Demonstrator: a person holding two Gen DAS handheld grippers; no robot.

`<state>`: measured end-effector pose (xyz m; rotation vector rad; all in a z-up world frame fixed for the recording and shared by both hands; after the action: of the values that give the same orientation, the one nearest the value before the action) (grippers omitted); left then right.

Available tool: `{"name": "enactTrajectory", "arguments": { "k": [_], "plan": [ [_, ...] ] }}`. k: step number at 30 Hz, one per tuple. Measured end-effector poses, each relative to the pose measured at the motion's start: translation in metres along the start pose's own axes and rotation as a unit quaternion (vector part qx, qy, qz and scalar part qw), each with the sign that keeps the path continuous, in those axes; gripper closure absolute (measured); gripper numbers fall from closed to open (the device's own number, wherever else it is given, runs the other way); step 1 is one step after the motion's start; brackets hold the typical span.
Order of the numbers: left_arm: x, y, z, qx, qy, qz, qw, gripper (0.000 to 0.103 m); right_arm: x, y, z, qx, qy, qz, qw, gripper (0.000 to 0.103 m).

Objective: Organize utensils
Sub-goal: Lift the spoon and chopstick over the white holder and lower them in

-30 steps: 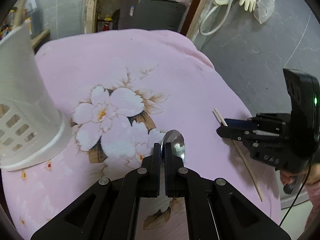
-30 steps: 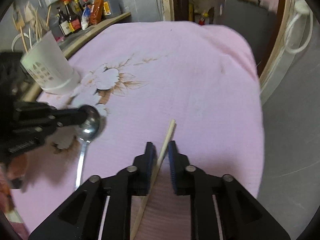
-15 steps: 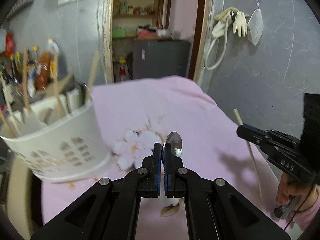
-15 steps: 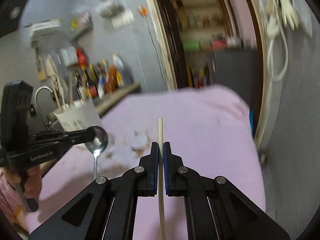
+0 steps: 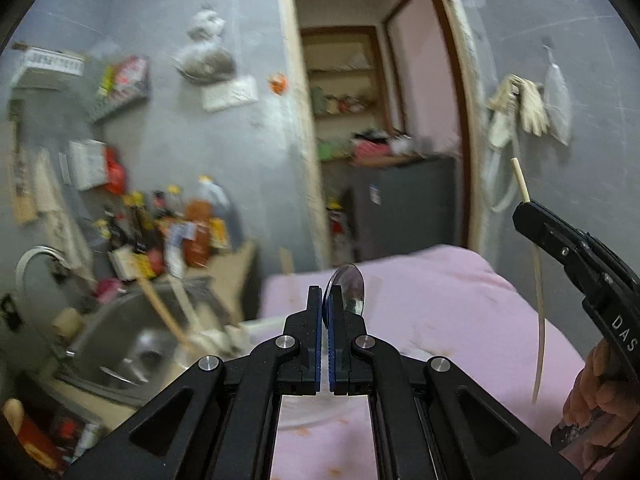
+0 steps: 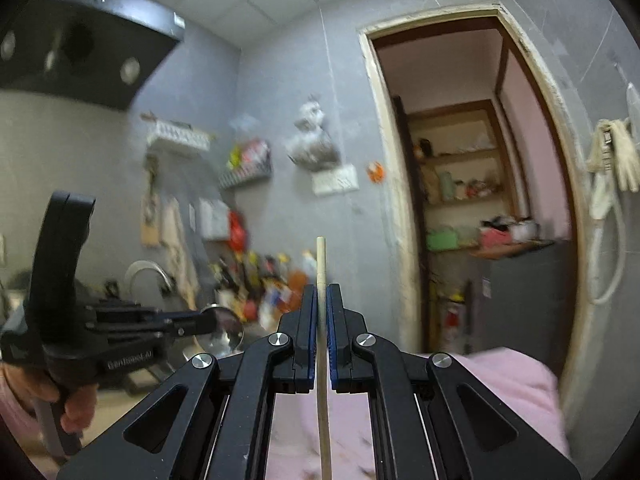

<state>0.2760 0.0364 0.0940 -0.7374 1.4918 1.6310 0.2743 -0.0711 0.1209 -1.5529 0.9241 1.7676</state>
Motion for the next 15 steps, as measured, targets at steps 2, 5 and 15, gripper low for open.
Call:
{"name": "enactTrajectory", "arguments": {
  "k": [2,5,15],
  "plan": [
    [-0.002,0.006,0.024,-0.022,0.009,-0.007,0.9997,0.102,-0.013,-0.011,0.010,-0.019,-0.004,-0.022,1.000,0.100],
    [-0.005,0.015,0.057,-0.059,0.023,-0.022,0.9978,0.102,-0.030,-0.023,0.025,-0.039,-0.007,-0.058,0.998,0.100],
    [-0.012,0.014,0.139,-0.178,0.061,-0.054,0.9807,0.102,-0.064,-0.065,0.050,-0.072,-0.029,-0.131,0.988,0.100]
  ]
}}
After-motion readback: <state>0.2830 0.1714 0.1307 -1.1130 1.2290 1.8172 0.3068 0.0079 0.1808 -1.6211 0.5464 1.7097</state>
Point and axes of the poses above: each gripper's, at about its wrist camera, not at the fingertips, and y roughly against the way its jaws point, z to its left, x to its underside, the point moved 10 cm from there along -y, roughly the way its jaws point, and after that the axes turned 12 degrees about z, right-handed, at the moved point
